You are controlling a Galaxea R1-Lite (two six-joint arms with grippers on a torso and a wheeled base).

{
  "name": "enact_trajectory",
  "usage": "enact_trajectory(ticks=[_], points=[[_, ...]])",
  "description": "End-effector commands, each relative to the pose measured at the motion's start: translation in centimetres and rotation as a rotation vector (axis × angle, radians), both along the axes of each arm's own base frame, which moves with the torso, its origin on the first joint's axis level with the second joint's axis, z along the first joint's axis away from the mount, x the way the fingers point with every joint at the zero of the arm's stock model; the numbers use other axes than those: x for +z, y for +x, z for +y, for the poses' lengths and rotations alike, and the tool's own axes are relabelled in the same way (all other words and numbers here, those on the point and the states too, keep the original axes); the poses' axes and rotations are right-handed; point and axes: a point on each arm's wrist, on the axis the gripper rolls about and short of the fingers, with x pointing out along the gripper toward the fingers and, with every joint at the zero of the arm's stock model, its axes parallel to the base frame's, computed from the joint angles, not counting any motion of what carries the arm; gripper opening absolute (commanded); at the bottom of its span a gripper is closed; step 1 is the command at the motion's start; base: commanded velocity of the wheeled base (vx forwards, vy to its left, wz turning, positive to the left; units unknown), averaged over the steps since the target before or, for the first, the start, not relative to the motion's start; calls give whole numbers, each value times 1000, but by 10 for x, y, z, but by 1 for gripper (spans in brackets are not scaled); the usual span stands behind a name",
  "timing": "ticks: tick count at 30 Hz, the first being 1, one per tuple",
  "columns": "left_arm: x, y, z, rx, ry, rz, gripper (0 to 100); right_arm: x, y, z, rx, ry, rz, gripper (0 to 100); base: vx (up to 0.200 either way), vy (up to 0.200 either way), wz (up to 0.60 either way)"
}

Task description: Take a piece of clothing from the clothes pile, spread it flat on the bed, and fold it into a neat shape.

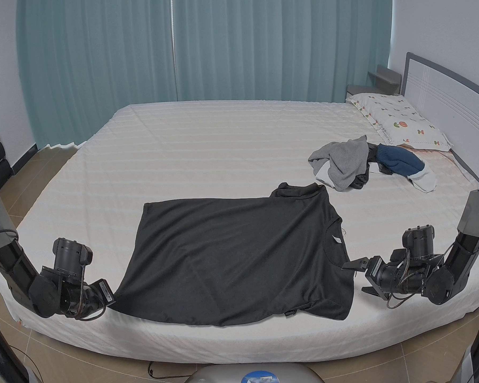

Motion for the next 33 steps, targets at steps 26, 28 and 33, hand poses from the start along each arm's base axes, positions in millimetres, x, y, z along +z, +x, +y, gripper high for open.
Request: enact_trajectory(ticks=[26, 28, 33], points=[[28, 39, 14, 189, -161, -333, 0, -4, 99, 9, -71, -44, -171, 0, 0, 0, 0], [28, 40, 15, 192, -164, -343, 0, -2, 106, 9, -76, -41, -175, 0, 0, 0, 0], [20, 47, 17, 217, -182, -365, 0, 5, 134, 15, -74, -39, -194, 0, 0, 0, 0]])
